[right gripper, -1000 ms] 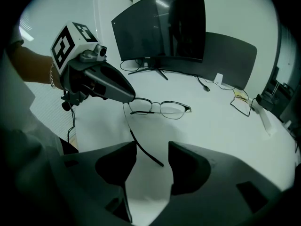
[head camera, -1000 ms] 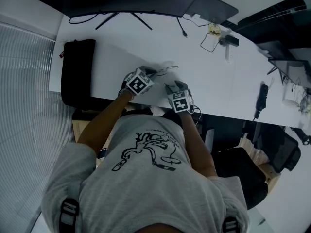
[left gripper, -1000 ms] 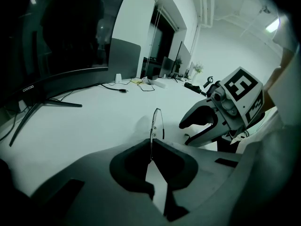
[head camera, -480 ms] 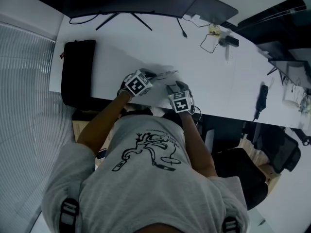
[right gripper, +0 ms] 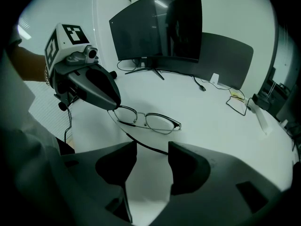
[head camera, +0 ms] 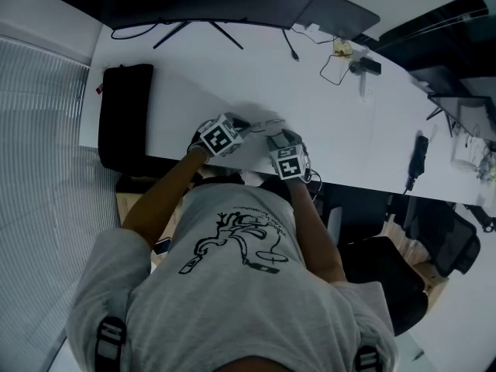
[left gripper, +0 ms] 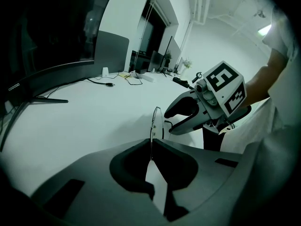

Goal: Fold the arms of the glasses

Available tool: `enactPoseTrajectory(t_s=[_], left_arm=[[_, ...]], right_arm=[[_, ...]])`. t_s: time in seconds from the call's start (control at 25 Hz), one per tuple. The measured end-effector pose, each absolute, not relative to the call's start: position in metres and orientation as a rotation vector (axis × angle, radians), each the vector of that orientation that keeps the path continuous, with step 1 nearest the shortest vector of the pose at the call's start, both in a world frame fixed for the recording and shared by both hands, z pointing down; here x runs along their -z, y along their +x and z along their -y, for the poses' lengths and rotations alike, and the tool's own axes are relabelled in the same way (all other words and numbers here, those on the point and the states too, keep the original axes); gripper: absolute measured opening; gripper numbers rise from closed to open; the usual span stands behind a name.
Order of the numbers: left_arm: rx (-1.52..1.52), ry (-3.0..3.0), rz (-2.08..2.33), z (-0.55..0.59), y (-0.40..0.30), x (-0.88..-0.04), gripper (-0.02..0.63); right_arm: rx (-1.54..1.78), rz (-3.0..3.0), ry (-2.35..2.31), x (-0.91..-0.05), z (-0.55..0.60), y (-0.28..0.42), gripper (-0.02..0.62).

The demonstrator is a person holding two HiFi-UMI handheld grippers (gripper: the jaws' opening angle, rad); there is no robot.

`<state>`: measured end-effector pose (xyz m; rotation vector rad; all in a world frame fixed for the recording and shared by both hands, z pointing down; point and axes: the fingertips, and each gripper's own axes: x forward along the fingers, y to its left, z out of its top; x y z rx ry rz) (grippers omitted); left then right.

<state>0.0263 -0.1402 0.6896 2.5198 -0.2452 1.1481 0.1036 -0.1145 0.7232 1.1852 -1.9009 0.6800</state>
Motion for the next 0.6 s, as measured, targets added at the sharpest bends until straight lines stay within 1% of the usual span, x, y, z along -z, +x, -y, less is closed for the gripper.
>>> enactPoseTrajectory(t_s=[0.6], left_arm=[[-1.194, 2.505, 0.145, 0.126, 0.027, -0.692, 0.032]], right_arm=[[-0.68, 1.892, 1.197, -0.722, 0.118, 0.106, 0.218]])
